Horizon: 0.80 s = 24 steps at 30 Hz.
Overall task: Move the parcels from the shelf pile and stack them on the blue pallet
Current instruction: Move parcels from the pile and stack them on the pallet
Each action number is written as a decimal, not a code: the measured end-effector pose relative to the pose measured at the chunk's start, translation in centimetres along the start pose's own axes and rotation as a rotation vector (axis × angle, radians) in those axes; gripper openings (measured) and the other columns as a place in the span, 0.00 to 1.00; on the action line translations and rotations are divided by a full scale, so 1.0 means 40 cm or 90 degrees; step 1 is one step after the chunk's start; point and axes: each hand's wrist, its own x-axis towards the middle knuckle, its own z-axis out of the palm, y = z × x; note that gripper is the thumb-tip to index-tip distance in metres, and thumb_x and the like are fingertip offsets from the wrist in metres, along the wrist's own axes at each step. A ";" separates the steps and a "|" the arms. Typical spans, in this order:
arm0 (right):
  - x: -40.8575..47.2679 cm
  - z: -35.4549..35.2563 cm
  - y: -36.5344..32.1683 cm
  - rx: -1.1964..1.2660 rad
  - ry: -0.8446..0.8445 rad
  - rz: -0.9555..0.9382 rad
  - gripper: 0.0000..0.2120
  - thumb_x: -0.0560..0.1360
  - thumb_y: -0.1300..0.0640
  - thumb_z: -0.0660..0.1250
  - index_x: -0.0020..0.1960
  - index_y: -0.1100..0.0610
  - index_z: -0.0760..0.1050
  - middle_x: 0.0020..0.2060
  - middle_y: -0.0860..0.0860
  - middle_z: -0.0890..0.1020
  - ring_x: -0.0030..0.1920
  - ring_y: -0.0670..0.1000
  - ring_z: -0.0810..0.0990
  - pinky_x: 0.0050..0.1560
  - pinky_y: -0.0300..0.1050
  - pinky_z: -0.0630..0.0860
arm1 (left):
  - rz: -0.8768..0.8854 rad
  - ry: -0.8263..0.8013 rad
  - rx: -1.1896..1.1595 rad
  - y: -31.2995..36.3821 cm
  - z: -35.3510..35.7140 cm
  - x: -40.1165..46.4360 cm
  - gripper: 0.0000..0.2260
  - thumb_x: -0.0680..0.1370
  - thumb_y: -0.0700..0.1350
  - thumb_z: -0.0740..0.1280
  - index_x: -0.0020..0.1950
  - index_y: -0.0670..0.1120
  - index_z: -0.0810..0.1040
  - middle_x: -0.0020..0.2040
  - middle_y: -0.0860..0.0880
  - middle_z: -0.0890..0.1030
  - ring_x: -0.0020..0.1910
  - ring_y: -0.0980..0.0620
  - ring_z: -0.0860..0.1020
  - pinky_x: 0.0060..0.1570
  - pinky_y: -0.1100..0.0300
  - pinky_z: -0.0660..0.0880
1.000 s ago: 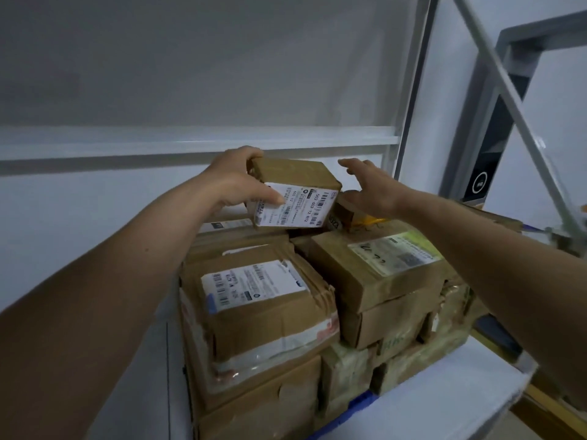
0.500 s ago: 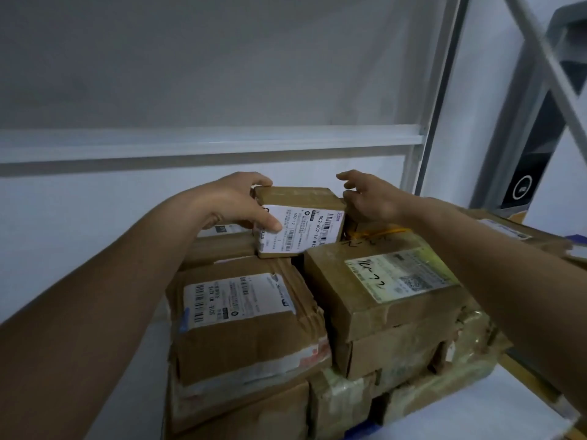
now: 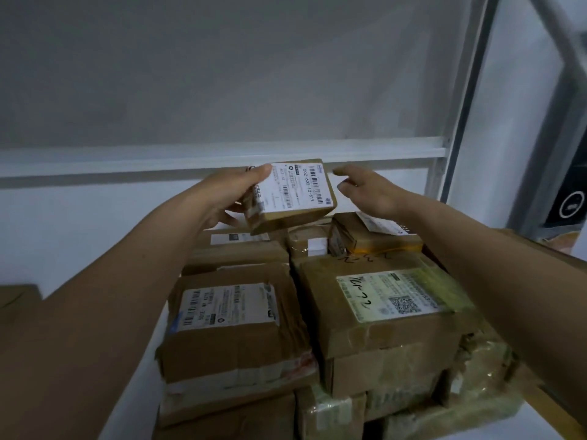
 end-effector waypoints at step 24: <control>0.341 0.268 -0.140 0.061 -0.087 0.117 0.13 0.79 0.57 0.62 0.57 0.65 0.74 0.49 0.59 0.79 0.44 0.55 0.76 0.44 0.48 0.75 | -0.096 0.033 -0.103 -0.200 -0.058 0.174 0.18 0.77 0.53 0.68 0.54 0.39 0.77 0.48 0.43 0.82 0.45 0.46 0.83 0.48 0.52 0.81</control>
